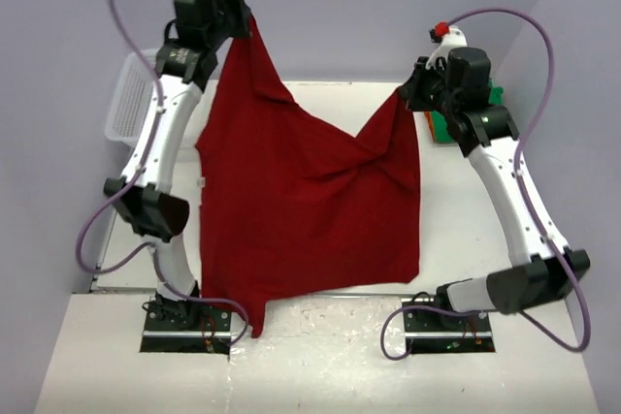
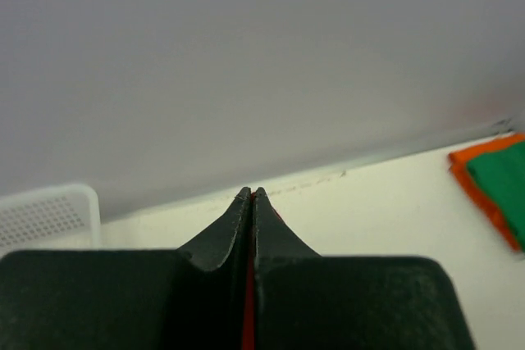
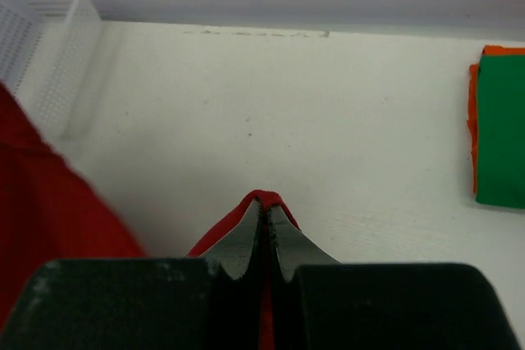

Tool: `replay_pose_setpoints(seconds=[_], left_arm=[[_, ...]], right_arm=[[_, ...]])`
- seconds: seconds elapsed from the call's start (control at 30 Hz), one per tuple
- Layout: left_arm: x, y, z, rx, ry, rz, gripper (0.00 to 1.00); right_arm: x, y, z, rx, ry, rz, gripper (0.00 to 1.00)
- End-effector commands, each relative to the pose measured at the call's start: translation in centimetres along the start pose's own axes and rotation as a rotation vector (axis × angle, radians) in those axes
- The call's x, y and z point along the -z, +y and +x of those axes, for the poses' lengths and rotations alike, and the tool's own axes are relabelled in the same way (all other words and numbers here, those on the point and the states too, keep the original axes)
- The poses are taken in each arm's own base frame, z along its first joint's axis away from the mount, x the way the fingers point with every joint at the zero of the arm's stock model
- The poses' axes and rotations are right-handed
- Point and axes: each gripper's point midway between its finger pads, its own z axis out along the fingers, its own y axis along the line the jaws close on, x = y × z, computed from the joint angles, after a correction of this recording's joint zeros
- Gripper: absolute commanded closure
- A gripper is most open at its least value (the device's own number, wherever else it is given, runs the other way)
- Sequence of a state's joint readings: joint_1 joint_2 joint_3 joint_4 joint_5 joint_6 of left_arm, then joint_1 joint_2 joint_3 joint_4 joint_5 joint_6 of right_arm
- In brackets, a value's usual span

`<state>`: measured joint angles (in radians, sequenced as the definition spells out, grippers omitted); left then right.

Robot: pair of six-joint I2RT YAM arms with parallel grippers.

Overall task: Fold and stack the t-shirts
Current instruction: Flatten out the tshirt

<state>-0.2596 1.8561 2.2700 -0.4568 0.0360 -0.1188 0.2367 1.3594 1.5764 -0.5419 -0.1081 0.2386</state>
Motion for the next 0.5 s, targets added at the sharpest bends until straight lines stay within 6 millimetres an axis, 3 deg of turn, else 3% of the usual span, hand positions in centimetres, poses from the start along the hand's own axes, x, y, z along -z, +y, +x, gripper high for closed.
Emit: replay_pose_setpoints(seconds=[0.0,0.07,0.13,0.17,0.23,0.4,0.47], left_arm=[[-2.6,1.9,-0.2,-0.047,-0.052,-0.044,1.0],[-5.6,2.6,3.6,-0.045,0.001,-0.038,1.0],[-7.3,3.4,5.6,-0.053,0.025,-0.048,1.0],[-8.9,4.2,8.0,-0.047,0.059,-0.051,1.0],[-10.6,4.4,10.3,-0.049,0.081,-0.037,1.0],[-12.3,4.9,13.6,-0.046,0.11,-0.034,1.0],[-12.3,4.7,13.3,-0.049,0.092,-0.022,1.0]], right_arm=[[-3.3,-2.8,-2.8,0.03,-0.086,0.105,1.0],[-5.0,-4.6,-2.5,0.028,-0.06,0.147,1.0],[-7.6,-6.8,-0.9,0.009,-0.005,0.164,1.0],[-8.2,-7.2,-1.2,0.01,-0.007,0.171,1.0],[-10.3,-9.1,-0.3,0.005,0.026,0.194,1.0],[-13.2,-11.6,0.5,0.016,0.055,0.227,1.0],[-14.2,-12.2,0.7,0.032,0.066,0.24,1.0]])
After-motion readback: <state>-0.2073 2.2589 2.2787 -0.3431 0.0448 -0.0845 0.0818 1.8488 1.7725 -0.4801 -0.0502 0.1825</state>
